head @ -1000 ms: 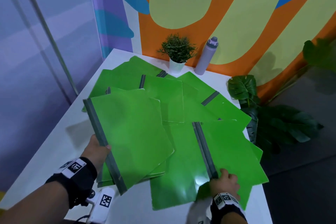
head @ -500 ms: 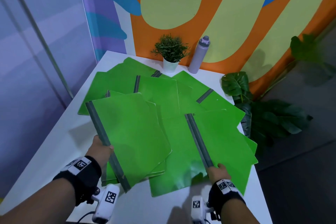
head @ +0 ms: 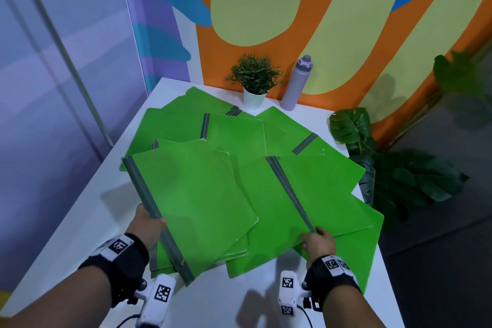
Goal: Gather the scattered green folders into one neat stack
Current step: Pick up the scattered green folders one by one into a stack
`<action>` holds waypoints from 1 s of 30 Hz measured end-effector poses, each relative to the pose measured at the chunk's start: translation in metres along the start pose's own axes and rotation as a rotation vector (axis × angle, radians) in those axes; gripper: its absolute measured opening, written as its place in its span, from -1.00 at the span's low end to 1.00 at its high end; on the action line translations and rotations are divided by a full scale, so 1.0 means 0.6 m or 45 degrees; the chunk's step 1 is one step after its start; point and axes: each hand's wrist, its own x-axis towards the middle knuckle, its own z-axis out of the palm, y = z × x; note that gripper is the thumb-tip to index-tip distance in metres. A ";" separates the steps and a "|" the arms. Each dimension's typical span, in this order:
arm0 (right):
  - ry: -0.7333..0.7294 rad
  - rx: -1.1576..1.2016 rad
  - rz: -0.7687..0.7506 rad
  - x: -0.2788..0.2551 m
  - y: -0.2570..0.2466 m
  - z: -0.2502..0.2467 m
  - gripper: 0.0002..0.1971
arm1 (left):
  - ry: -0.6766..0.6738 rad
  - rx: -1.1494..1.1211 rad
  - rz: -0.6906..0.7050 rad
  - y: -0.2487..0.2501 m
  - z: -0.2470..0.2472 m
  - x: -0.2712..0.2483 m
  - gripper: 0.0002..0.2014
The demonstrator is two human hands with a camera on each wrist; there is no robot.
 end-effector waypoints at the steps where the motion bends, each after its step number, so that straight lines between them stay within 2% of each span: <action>1: 0.015 -0.109 -0.066 -0.002 -0.013 -0.004 -0.44 | -0.001 -0.007 -0.008 0.000 -0.002 0.002 -0.66; 4: 0.133 -0.460 -0.373 -0.008 -0.054 -0.014 -0.61 | 0.020 -0.049 -0.003 0.002 -0.008 0.010 -0.69; 6: 0.315 -0.521 -0.577 -0.010 -0.074 -0.020 -0.69 | 0.043 -0.093 -0.006 0.003 -0.014 0.017 -0.71; 8: 0.483 -0.365 -0.700 -0.015 -0.100 -0.029 -0.74 | 0.044 -0.136 0.005 0.007 -0.019 0.020 -0.72; 9: 0.499 -0.197 -0.736 -0.016 -0.115 -0.033 -0.75 | 0.026 -0.162 0.002 0.011 -0.020 0.019 -0.72; 11: 0.446 0.125 -0.875 -0.039 -0.148 -0.036 -0.78 | -0.028 -0.238 0.001 0.011 -0.018 0.022 -0.68; 13: 0.396 0.277 -1.155 -0.072 -0.169 -0.030 -0.81 | -0.096 -0.294 -0.017 0.010 -0.010 0.021 -0.63; 15: 0.260 0.198 -1.421 -0.108 -0.171 -0.008 -0.71 | -0.183 -0.304 -0.012 0.008 0.004 0.016 -0.60; 17: 0.041 -0.084 -1.650 -0.136 -0.150 0.025 -0.84 | -0.241 -0.314 -0.014 0.005 0.022 0.013 -0.60; 19: -0.169 -0.388 -1.804 -0.152 -0.108 0.057 -0.81 | -0.237 -0.393 -0.036 0.004 0.039 0.014 -0.69; 20: -0.296 -0.516 -1.851 -0.159 -0.084 0.070 -0.79 | -0.230 -0.432 -0.056 0.004 0.045 0.018 -0.72; 22: -0.560 -0.684 -1.925 -0.169 -0.037 0.084 -0.80 | -0.275 -0.460 -0.095 0.004 0.050 0.025 -0.63; 24: -0.765 -0.768 -1.973 -0.176 0.001 0.086 -0.81 | -0.319 -0.389 -0.103 -0.001 0.052 0.033 -0.43; 27: -1.007 -0.842 -1.982 -0.162 0.028 0.078 -0.72 | -0.284 -0.256 -0.117 -0.024 0.063 0.055 -0.09; 28: -1.036 -0.895 -1.986 -0.154 0.032 0.076 -0.65 | -0.250 -0.218 -0.116 -0.034 0.069 0.066 -0.08; 30: -0.996 -0.952 -1.987 -0.129 0.036 0.077 -0.53 | -0.168 -0.183 -0.078 -0.045 0.081 0.081 -0.26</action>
